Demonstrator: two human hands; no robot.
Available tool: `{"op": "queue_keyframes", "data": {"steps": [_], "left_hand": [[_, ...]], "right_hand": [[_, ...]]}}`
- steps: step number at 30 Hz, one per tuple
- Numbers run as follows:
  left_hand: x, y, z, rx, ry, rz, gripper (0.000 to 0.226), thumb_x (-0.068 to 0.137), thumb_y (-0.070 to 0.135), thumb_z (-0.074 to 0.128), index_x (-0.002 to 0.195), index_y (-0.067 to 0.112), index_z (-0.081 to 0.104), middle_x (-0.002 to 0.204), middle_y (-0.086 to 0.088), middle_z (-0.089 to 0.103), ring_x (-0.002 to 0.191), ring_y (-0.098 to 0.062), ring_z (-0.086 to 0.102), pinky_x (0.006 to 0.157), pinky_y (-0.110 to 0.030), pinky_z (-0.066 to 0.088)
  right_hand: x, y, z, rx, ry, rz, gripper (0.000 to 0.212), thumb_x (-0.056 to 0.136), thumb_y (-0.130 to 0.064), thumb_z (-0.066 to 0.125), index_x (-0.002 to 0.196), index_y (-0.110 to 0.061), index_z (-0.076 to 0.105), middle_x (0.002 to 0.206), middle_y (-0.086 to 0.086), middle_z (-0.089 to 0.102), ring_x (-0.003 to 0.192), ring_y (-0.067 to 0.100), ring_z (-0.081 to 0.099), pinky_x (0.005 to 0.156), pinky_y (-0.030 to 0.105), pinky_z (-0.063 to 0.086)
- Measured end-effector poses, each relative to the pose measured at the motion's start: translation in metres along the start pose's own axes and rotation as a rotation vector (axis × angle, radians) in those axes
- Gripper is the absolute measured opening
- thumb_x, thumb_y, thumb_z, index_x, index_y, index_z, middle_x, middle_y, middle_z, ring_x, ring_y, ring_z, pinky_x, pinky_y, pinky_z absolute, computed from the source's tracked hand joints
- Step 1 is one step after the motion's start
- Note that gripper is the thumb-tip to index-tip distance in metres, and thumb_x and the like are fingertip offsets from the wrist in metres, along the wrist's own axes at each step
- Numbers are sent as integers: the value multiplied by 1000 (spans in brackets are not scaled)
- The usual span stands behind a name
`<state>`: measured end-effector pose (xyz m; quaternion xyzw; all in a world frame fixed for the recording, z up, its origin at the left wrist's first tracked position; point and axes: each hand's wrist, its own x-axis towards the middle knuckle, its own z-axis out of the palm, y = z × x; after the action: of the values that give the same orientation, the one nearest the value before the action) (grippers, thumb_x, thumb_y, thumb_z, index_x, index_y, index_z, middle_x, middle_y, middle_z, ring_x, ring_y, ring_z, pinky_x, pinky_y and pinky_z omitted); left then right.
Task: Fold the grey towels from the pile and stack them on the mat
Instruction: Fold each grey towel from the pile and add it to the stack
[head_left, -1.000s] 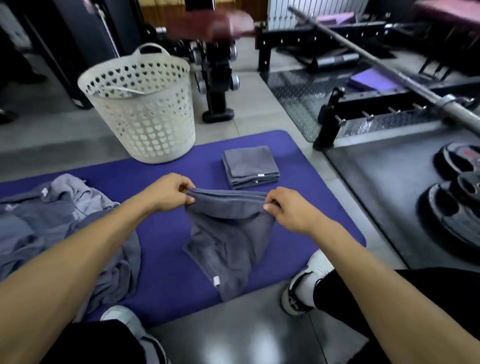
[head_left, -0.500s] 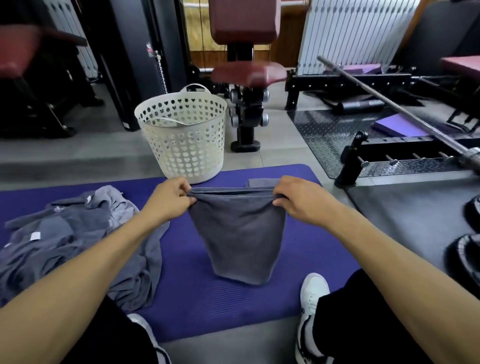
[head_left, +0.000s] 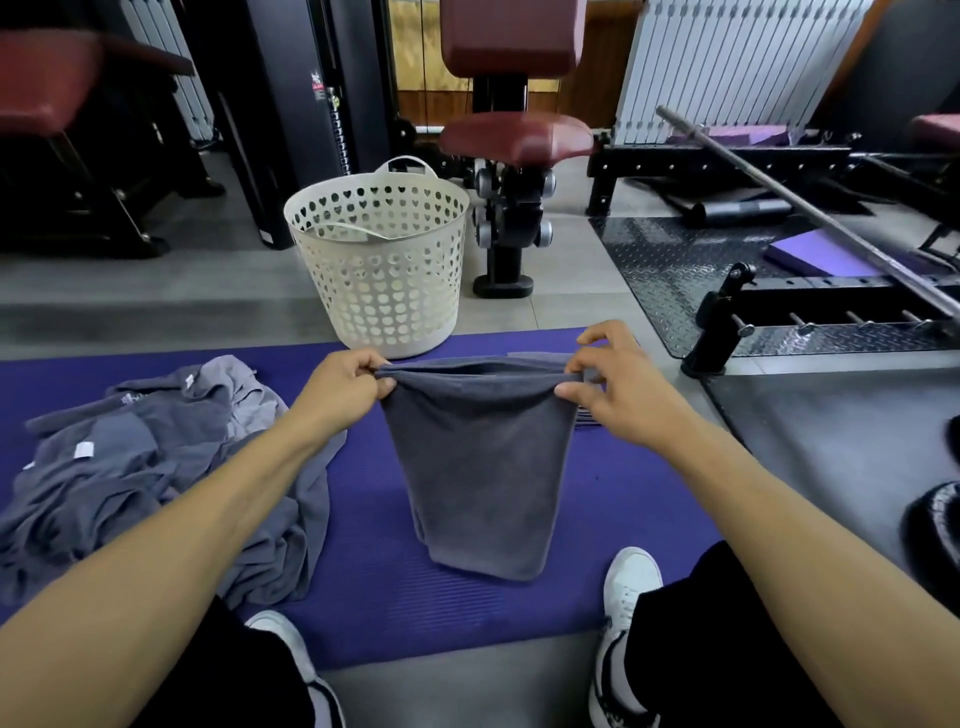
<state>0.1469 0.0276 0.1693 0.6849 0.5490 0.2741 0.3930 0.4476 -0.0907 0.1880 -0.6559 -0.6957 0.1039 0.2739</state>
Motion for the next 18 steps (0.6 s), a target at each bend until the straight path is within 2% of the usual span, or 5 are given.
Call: {"op": "queue_keyframes", "data": {"steps": [2,6,10,14,18], "left_hand": [[-5,-4,-3,-13,-25,-17,20,88,3,66,75,18,65,69,-7,58,72,-19,49,76,-34,42],[-22,-8,-7,-54,-105,-32,14,87,5,69,77,14,66,71,-10,60,72,-18,49,77,-34,41],[-42,-8,-23,-176,-166,-24,7,88,9,71,82,13,70,84,-8,72,86,-17,65,88,-34,52],[-54,-10,-29,-300,-187,-24,7,92,12,66,89,8,70,77,-4,72,74,-12,67,75,-25,56],[-39,-24,-13,-284,-93,-125,16,95,17,64,89,3,67,75,-4,63,71,-13,59,73,-24,55]], "right_hand": [[-5,0,-2,-9,-26,16,14,91,-27,68,88,-15,62,109,-5,49,87,14,53,79,25,42],[-14,-5,-2,-41,-26,85,19,89,-26,70,81,-13,59,70,-6,57,69,18,53,61,23,41],[-22,-13,-1,296,71,226,25,81,-20,79,81,-24,55,75,-3,60,71,15,55,64,28,48],[-20,-15,-3,406,6,305,22,83,-20,79,98,-23,64,61,-6,53,55,4,52,56,20,46],[-4,-12,16,417,-99,441,13,84,-16,77,75,-10,71,61,-3,61,64,14,59,71,32,57]]}}
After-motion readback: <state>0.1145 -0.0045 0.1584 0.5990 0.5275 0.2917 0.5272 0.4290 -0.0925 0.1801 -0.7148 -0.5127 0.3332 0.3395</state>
